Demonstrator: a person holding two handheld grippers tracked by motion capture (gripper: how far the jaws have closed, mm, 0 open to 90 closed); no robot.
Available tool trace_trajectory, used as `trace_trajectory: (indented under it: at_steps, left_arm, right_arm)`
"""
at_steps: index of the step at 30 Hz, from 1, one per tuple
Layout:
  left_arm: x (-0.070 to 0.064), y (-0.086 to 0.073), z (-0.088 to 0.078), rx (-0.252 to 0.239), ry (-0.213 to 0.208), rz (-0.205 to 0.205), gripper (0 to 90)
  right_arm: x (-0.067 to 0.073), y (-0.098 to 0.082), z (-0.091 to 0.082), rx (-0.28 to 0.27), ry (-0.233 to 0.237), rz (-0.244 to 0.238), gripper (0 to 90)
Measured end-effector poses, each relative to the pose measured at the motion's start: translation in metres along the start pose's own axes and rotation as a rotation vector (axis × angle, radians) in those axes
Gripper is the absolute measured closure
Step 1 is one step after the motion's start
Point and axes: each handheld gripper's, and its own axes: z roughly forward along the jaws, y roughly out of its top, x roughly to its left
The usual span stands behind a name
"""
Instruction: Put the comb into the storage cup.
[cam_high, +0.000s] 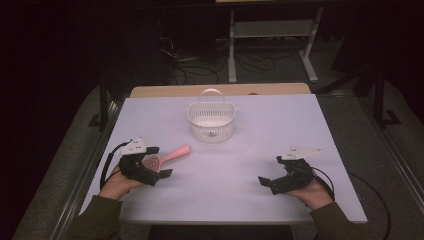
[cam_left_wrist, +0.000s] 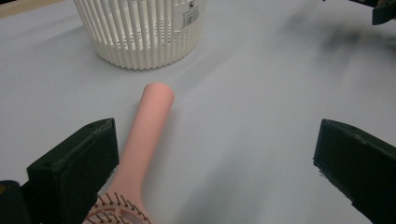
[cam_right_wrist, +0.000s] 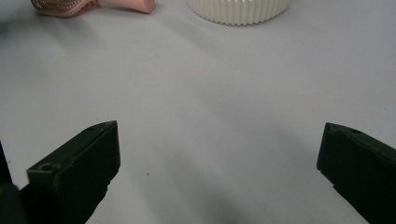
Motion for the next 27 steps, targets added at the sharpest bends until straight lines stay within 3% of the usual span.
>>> trace_trajectory:
  at_steps: [11, 18, 27]
  left_arm:
    - [0.001, 0.006, 0.004, -0.003, 0.002, -0.004, 3.1]
    - [0.003, 0.012, 0.007, 0.005, 0.006, -0.011, 4.5]
    - [0.006, 0.018, 0.008, 0.000, 0.035, -0.025, 13.0]
  right_arm:
    - [0.003, -0.002, 0.004, 0.012, 0.011, -0.009, 0.0]
    - [-0.002, -0.002, 0.000, -0.010, 0.000, 0.012, 0.0]
    - [-0.003, -0.003, -0.001, -0.013, -0.001, 0.009, 0.0]
